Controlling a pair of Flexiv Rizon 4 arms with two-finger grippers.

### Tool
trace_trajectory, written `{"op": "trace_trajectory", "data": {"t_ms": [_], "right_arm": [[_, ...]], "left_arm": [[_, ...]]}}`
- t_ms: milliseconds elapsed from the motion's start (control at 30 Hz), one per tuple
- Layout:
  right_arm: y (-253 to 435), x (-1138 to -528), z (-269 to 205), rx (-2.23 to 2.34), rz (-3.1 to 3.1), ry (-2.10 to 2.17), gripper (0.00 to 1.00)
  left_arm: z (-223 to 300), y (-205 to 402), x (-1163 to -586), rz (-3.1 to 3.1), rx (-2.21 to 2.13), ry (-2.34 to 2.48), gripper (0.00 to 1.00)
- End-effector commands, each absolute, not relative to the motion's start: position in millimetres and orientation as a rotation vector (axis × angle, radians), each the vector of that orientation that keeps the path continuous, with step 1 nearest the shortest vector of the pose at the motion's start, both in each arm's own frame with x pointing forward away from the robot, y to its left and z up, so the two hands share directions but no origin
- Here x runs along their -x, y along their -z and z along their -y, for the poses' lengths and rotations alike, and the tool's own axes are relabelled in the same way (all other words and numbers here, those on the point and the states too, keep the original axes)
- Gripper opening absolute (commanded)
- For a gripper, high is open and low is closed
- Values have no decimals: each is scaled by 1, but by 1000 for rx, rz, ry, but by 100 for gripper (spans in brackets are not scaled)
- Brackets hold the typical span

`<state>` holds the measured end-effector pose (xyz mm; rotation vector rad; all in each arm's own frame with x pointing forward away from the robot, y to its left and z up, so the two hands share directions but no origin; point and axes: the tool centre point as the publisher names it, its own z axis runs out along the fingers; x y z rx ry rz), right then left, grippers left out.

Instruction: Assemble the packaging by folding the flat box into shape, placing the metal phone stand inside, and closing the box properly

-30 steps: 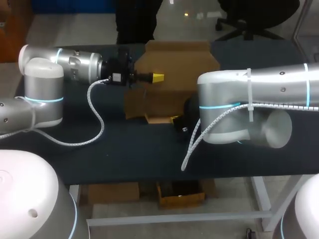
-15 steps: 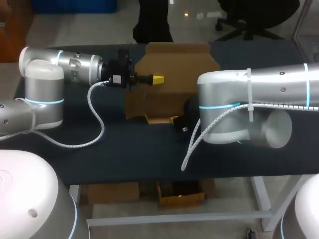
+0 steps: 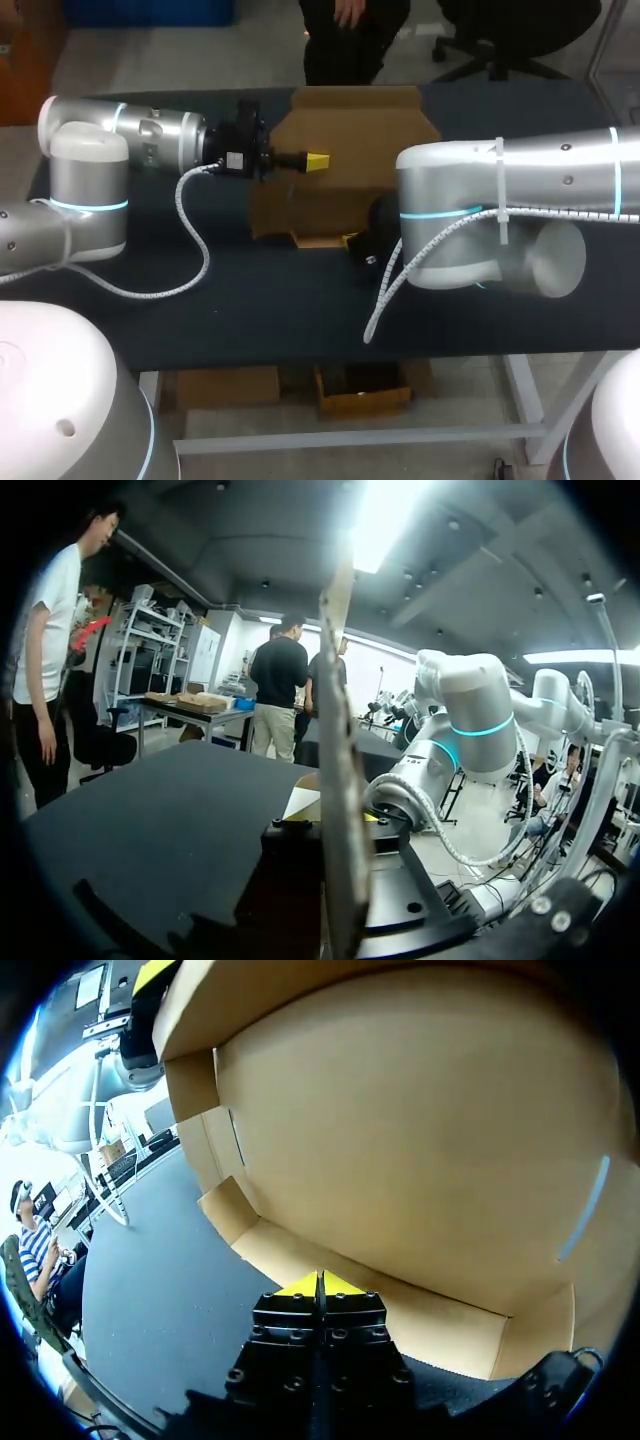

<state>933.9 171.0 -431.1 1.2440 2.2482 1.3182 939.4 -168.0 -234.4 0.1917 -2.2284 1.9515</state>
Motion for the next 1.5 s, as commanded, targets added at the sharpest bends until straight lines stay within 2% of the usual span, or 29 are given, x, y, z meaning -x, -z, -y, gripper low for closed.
{"op": "trace_trajectory", "data": {"t_ms": [33,1500], "right_arm": [[441,-937,-173,-1245,-2247,-1316,0],[441,-937,-173,-1245,-2247,-1316,0]], "left_arm": [[167,239,-939,2232,-195,-1951,0],[170,238,-941,2265,-181,-1919,0]]}}
